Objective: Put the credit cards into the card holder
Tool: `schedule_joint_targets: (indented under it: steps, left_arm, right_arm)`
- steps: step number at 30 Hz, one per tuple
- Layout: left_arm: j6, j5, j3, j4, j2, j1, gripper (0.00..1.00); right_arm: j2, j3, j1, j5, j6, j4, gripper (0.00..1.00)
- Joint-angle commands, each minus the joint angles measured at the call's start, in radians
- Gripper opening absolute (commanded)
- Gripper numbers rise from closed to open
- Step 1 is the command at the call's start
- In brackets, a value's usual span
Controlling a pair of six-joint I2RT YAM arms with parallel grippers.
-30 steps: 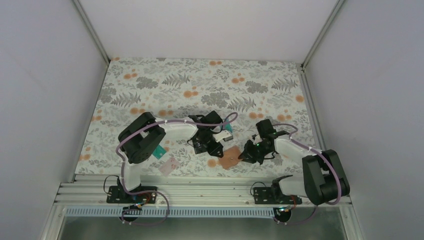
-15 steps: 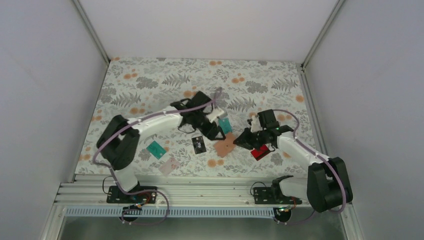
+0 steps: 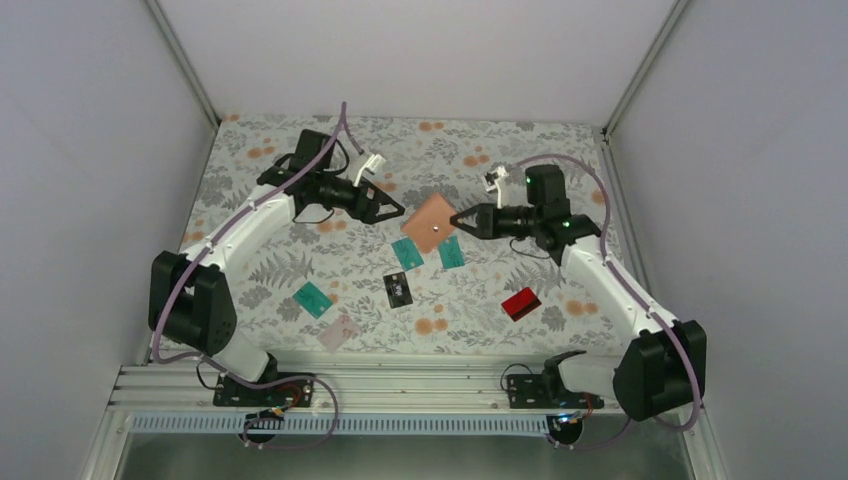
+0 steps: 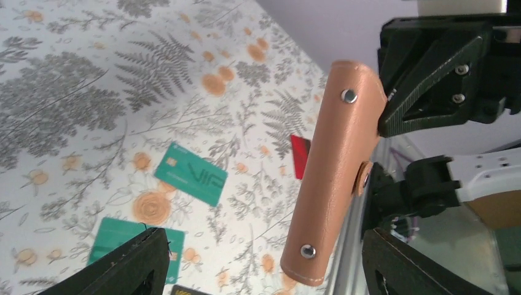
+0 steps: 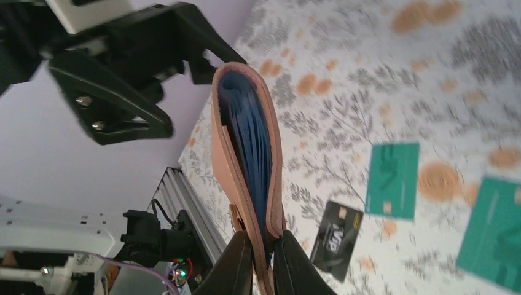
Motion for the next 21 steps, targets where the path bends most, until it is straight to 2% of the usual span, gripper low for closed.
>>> schedule_joint_targets:
  steps: [1, 5, 10, 21]
  left_arm:
    - [-0.037, 0.161, -0.007, 0.073, -0.028, 0.009, 0.78]
    - [0.023, 0.192, 0.039, 0.011, 0.009, 0.01, 0.74]
    - [0.038, 0.267, 0.045, 0.01, 0.025, 0.003, 0.69]
    - [0.03, 0.227, 0.057, 0.024, 0.061, -0.025, 0.47]
  right_arm:
    - [0.057, 0.118, 0.012, -0.108, -0.193, -0.006, 0.04]
    - [0.116, 0.175, 0.014, -0.172, -0.249, -0.038, 0.04]
    - [0.158, 0.216, 0.015, -0.204, -0.277, -0.061, 0.04]
    - [0.173, 0.234, 0.023, -0.203, -0.256, -0.07, 0.04]
